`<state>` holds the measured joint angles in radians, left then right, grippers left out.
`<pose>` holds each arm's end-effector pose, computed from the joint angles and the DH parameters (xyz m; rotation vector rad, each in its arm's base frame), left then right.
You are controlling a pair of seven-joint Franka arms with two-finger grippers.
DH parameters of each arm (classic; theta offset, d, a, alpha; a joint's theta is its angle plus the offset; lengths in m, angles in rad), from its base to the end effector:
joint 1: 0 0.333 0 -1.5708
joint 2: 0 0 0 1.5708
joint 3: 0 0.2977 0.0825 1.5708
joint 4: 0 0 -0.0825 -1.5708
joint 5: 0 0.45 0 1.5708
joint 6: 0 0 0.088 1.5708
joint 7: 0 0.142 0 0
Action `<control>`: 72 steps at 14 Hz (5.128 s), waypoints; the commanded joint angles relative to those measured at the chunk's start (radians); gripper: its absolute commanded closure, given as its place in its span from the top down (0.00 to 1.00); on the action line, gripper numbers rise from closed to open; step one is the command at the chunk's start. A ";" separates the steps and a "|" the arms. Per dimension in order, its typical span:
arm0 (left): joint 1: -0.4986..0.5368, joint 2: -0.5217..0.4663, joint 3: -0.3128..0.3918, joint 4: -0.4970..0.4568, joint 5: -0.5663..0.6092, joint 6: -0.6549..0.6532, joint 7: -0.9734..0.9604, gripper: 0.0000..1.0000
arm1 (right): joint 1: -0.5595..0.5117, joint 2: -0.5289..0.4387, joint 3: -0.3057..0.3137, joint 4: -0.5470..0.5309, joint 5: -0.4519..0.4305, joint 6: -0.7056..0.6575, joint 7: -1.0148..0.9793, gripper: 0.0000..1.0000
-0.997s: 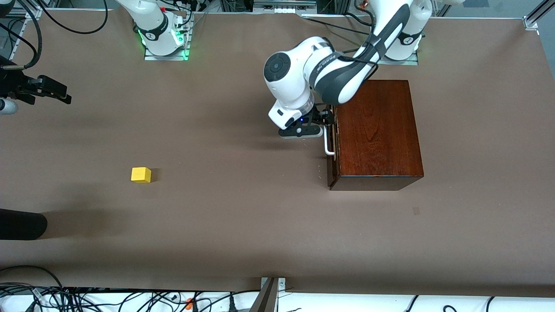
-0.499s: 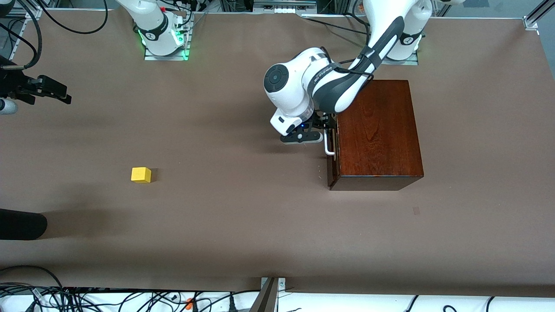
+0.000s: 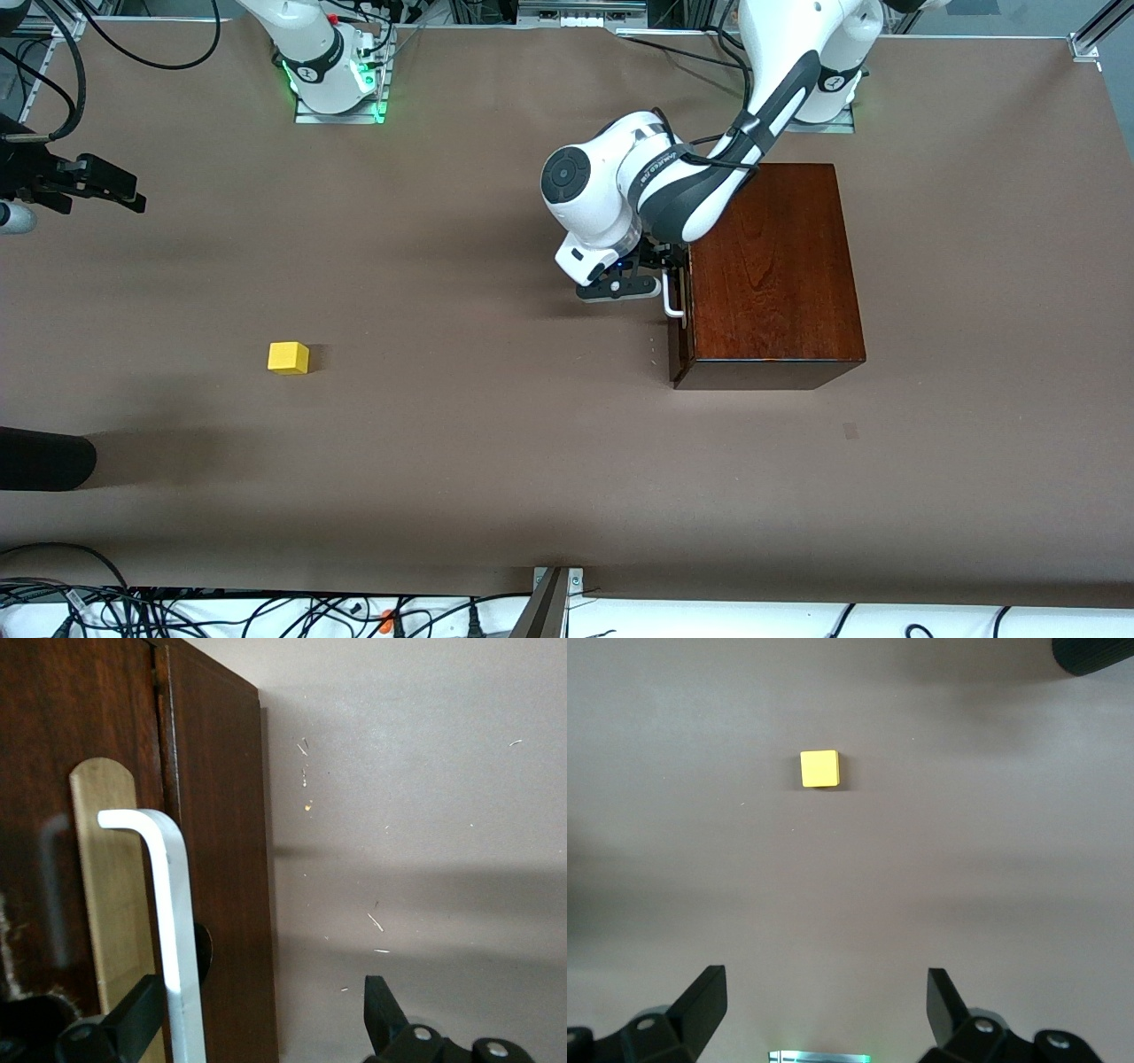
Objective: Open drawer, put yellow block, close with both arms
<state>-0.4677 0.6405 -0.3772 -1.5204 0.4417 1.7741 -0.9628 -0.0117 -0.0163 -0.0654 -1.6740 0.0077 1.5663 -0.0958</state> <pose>0.5185 -0.4752 0.2013 -2.7685 0.0215 0.0865 0.6060 -0.0459 0.5257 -3.1216 -0.0288 0.1411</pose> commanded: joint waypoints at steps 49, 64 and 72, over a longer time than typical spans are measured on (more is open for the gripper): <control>-0.207 0.258 -0.014 0.437 0.002 0.090 -0.221 1.00 | -0.014 0.010 0.010 0.014 0.018 -0.012 -0.010 1.00; 0.153 -0.229 -0.054 0.185 -0.259 -0.071 0.073 1.00 | 0.018 0.110 0.012 0.016 0.018 0.132 0.002 1.00; 0.415 -0.340 -0.036 0.172 -0.354 -0.168 0.393 1.00 | 0.107 0.392 0.009 -0.016 0.012 0.375 0.021 1.00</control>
<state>-0.0982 0.3676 -0.4179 -1.3015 0.1399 1.6324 -0.6746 0.0980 0.3300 -0.0500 -1.6839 0.0119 1.8819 -0.0825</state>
